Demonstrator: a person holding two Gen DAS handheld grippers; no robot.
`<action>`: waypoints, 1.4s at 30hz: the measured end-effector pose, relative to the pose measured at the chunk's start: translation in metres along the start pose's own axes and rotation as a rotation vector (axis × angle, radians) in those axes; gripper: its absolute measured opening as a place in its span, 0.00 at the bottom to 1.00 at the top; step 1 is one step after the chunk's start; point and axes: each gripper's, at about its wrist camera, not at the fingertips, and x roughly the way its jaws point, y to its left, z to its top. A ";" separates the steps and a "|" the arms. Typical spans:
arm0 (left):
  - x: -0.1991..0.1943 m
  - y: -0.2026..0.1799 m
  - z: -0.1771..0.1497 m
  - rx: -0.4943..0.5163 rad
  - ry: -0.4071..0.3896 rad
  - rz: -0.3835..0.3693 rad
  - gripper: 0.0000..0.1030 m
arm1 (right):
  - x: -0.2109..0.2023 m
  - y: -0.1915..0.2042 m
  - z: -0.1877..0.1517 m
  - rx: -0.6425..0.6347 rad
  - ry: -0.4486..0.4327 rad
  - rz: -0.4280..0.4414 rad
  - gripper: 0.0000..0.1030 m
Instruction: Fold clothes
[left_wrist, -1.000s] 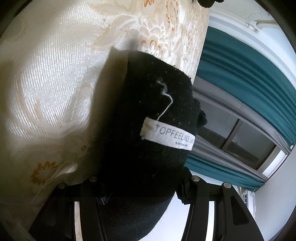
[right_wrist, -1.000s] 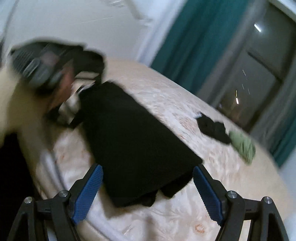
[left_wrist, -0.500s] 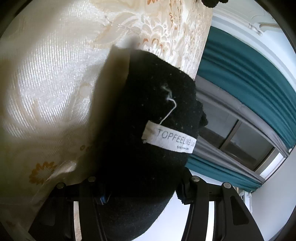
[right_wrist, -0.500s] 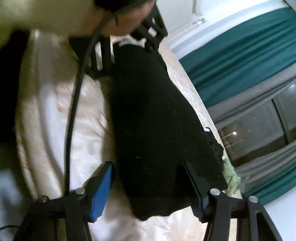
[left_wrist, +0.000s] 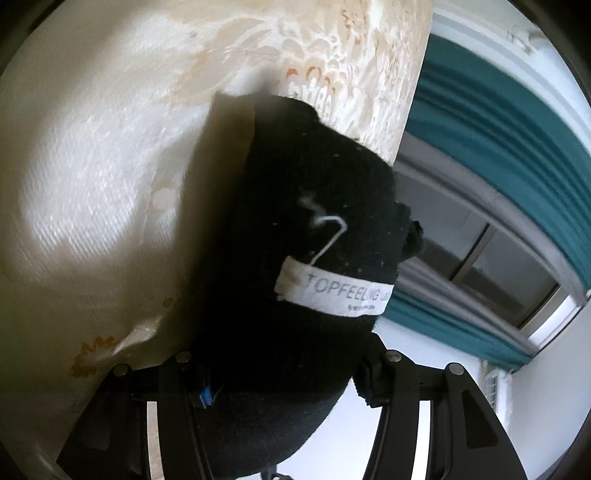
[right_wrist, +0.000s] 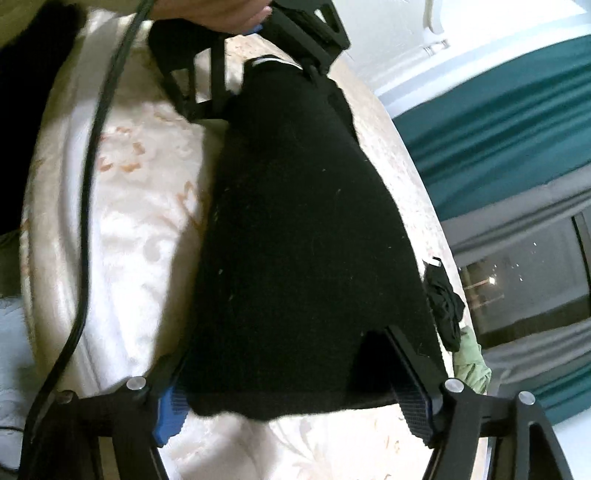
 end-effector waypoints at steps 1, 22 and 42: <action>0.000 -0.004 0.000 0.018 -0.004 0.019 0.55 | 0.001 0.002 0.000 -0.012 -0.001 -0.001 0.74; 0.001 -0.025 -0.017 0.234 -0.060 0.097 0.46 | -0.008 -0.016 -0.004 -0.026 0.004 0.028 0.26; 0.122 -0.119 -0.180 0.673 0.194 0.027 0.43 | -0.125 -0.065 -0.112 0.185 0.151 -0.295 0.23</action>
